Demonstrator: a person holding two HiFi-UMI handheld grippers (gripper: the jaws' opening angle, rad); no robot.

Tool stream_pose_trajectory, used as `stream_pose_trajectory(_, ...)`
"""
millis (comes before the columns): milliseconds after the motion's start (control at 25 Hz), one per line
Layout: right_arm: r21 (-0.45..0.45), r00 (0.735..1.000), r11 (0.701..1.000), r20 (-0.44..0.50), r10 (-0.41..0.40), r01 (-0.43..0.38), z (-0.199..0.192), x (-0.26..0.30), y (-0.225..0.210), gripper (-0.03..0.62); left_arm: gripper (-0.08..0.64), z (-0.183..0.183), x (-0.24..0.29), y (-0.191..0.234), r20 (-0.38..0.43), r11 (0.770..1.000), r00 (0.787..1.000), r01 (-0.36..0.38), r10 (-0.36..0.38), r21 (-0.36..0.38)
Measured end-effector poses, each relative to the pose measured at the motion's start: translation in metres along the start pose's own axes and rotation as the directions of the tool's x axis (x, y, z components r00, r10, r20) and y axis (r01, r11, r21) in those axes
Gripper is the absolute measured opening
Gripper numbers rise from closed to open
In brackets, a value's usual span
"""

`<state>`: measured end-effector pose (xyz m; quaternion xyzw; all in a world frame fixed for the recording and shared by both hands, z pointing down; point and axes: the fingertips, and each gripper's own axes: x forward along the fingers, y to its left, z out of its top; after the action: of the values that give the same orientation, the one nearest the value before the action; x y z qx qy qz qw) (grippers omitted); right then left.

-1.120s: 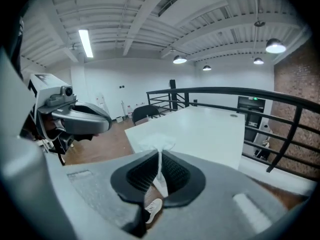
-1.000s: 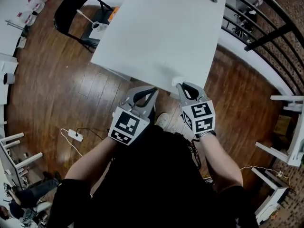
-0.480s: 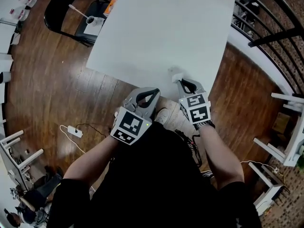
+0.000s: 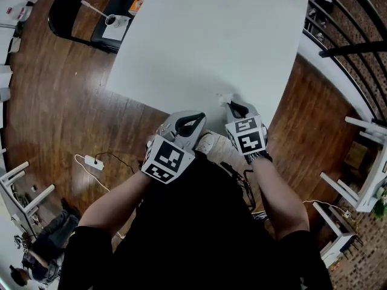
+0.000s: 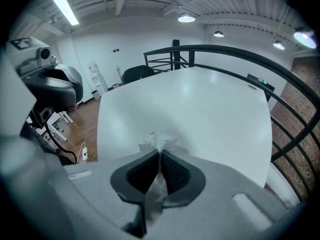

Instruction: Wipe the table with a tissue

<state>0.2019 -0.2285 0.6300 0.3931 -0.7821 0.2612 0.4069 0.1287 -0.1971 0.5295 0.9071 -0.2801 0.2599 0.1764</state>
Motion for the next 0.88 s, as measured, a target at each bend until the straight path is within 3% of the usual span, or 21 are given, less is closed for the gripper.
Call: stream_pose_trajectory(880,-0.048,1.0,0.999,-0.015,0.018,-0.019,0.027,0.017,0.016,0.006,0.017,0.001,0.004,0.021,-0.012,1.0,1.0,-0.016,0.016,-0.022)
